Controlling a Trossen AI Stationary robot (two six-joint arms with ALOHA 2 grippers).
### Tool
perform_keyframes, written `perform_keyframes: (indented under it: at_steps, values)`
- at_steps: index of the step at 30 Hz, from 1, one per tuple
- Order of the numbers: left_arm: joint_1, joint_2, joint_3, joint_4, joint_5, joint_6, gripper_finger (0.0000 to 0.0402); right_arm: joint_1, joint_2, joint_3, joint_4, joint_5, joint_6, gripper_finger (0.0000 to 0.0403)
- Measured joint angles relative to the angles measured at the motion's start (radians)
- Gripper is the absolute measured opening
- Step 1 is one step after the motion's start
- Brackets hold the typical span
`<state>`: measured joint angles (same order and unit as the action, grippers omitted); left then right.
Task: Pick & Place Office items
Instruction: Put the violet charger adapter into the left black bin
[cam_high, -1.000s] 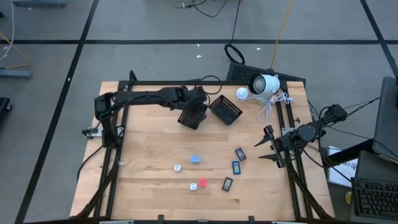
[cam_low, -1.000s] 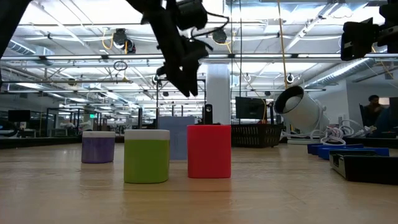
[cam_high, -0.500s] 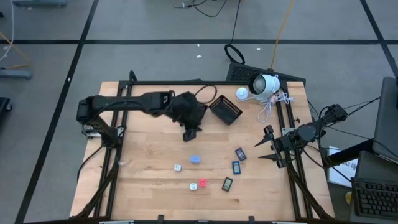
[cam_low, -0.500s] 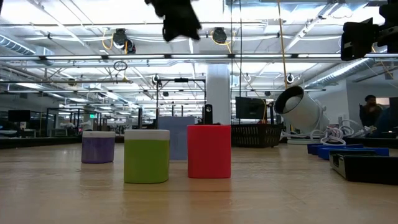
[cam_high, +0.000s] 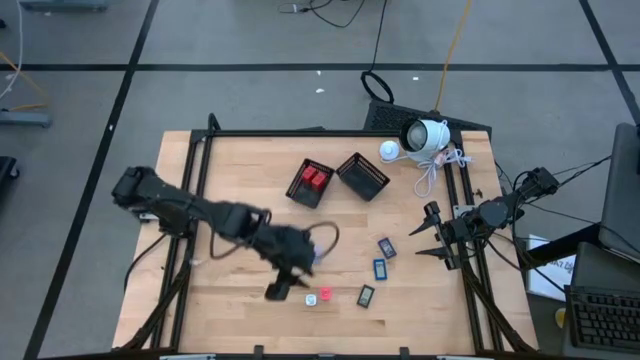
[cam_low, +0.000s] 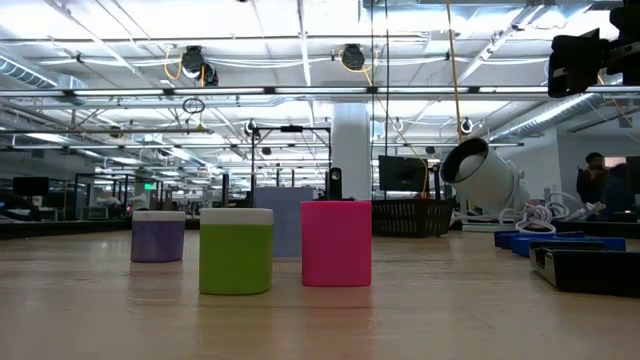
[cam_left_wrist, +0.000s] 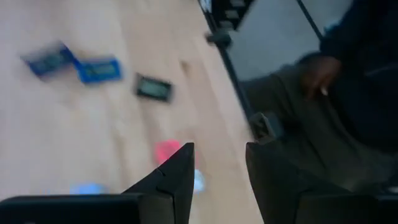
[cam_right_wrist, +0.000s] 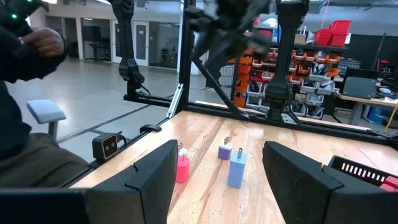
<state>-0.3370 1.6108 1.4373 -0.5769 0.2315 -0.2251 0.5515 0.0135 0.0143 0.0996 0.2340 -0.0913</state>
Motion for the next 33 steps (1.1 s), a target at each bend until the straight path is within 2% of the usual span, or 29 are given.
perform_keyframes:
  at_steps: [4, 12, 15, 17, 21, 24, 28, 33]
  values:
    - [-0.08, -0.002, -0.023, 0.012, -0.015, -0.174, 0.0144, 0.0, 0.0, 0.0, 0.0, 0.0, 0.0, 0.0224]
    - [-0.246, -0.001, -0.128, 0.068, -0.32, -0.555, 0.0126, 0.0, 0.0, 0.0, 0.0, 0.0, 0.0, 0.0224]
    - [-0.293, 0.0, -0.174, 0.094, -0.382, -0.687, 0.0122, 0.0, 0.0, 0.0, 0.0, 0.0, 0.0, 0.0224]
    - [-0.319, -0.001, -0.21, 0.107, -0.385, -0.768, 0.0122, 0.0, 0.0, 0.0, 0.0, 0.0, 0.0, 0.0224]
    - [-0.374, 0.0, -0.29, 0.109, -0.382, -0.816, 0.0122, 0.0, 0.0, 0.0, 0.0, 0.0, 0.0, 0.0224]
    - [-0.395, 0.006, -0.351, 0.104, -0.346, -0.933, 0.0122, 0.0, 0.0, 0.0, 0.0, 0.0, 0.0, 0.0224]
    - [-0.394, 0.007, -0.422, 0.116, -0.34, -1.161, 0.0122, 0.0, 0.0, 0.0, 0.0, 0.0, 0.0, 0.0224]
    - [-0.36, 0.006, -0.5, 0.11, -0.355, -1.307, 0.0123, 0.0, 0.0, 0.0, 0.0, 0.0, 0.0, 0.0224]
